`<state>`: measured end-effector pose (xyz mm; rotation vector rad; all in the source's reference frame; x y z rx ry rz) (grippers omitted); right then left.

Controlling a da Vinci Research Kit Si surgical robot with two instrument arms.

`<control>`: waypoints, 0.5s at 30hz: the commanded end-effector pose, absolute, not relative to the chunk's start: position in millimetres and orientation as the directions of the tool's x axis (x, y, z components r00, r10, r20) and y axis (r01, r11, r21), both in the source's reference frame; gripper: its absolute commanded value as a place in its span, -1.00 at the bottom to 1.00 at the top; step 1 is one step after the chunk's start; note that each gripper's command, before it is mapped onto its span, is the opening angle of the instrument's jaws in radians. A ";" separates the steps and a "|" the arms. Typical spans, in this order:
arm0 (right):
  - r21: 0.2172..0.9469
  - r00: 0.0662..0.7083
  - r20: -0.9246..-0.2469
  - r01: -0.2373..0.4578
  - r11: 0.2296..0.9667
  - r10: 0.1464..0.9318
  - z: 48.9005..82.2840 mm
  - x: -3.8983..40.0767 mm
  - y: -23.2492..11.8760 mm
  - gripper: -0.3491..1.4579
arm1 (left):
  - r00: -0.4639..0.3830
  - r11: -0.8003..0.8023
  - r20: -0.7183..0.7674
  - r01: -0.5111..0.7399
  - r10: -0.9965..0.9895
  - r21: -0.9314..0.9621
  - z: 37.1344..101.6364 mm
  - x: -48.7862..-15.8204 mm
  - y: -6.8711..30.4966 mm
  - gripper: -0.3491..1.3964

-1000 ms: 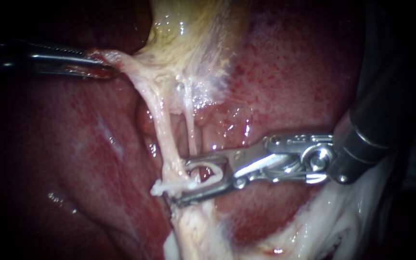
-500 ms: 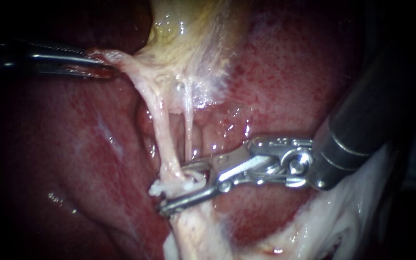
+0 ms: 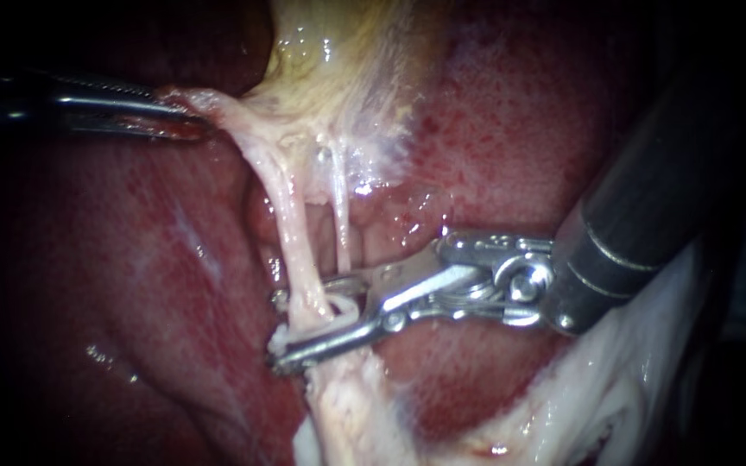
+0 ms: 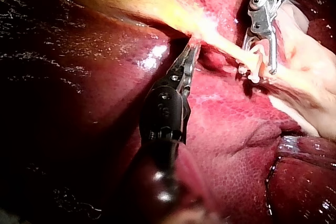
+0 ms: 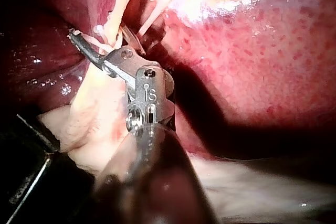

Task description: Clipping second clip left tube

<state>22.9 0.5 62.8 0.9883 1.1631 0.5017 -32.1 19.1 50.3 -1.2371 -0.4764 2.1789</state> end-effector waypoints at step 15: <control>0.867 0.375 -0.498 0.188 0.462 0.782 62.1 24.5 -0.1 -0.10 | -0.399 -0.766 -0.654 -0.311 0.642 -0.562 50.3 -32.2 19.2 -1.00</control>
